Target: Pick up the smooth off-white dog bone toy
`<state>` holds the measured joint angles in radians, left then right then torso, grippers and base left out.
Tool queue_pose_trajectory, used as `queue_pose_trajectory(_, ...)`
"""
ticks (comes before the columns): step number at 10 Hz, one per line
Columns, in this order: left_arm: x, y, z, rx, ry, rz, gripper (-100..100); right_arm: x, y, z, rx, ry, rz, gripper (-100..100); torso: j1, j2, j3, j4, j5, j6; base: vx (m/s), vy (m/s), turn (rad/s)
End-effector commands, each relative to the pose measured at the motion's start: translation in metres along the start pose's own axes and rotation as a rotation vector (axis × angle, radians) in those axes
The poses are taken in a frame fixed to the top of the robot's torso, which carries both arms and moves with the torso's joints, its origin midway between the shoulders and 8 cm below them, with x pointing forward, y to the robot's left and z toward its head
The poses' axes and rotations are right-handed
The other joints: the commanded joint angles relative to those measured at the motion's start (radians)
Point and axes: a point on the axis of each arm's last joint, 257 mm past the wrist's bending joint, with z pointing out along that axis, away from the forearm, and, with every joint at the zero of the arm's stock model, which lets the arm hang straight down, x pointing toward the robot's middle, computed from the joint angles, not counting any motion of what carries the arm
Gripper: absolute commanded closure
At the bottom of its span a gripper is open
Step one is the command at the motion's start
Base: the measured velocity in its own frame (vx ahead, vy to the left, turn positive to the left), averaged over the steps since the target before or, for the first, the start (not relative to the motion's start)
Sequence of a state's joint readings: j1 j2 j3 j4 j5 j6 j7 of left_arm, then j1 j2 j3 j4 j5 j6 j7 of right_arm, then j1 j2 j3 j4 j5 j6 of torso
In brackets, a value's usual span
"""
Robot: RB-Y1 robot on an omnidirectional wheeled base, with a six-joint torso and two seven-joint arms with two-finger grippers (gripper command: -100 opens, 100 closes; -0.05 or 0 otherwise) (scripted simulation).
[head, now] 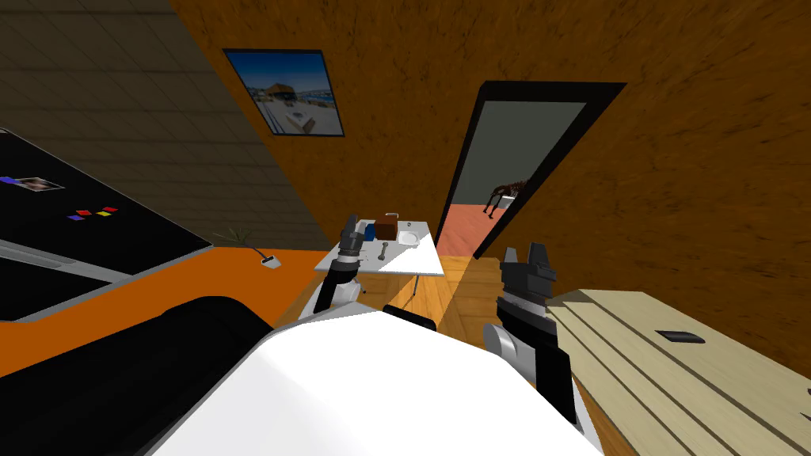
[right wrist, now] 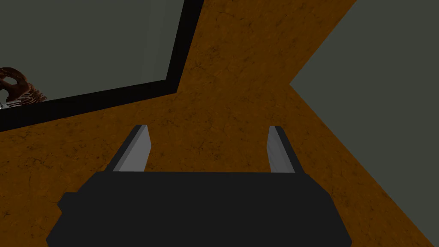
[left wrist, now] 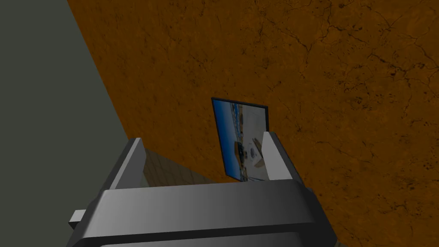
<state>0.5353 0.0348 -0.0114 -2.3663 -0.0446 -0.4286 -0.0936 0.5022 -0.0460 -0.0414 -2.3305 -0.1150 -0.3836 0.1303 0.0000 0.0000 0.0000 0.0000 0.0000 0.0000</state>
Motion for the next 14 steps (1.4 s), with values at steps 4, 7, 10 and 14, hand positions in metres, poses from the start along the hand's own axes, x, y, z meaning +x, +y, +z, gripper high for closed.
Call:
queue_pose_trajectory(4,0.011,0.024,-0.018,-0.077,0.078,-0.018,-100,0.000,0.000,0.000,0.000,0.000,0.000,0,-0.005,0.006,0.004,0.001,-0.001,0.000,-0.082,-0.059,-0.025)
queue_pose_trajectory(7,0.021,0.053,-0.041,-0.174,0.154,-0.045,-100,0.000,0.000,0.000,0.000,0.000,0.000,0,-0.005,0.011,0.006,0.002,-0.001,0.000,-0.153,-0.093,-0.082)
queue_pose_trajectory(10,0.029,0.076,-0.064,-0.261,0.214,-0.070,-100,0.000,0.000,0.000,0.000,0.000,0.001,0,-0.010,0.011,0.007,0.003,-0.002,0.000,-0.139,-0.131,-0.096)
queue_pose_trajectory(14,0.037,0.116,-0.112,-0.425,0.291,-0.122,-100,0.000,0.000,0.000,0.000,0.000,0.000,0,-0.004,0.008,0.005,0.002,-0.001,0.000,-0.116,-0.078,-0.125)
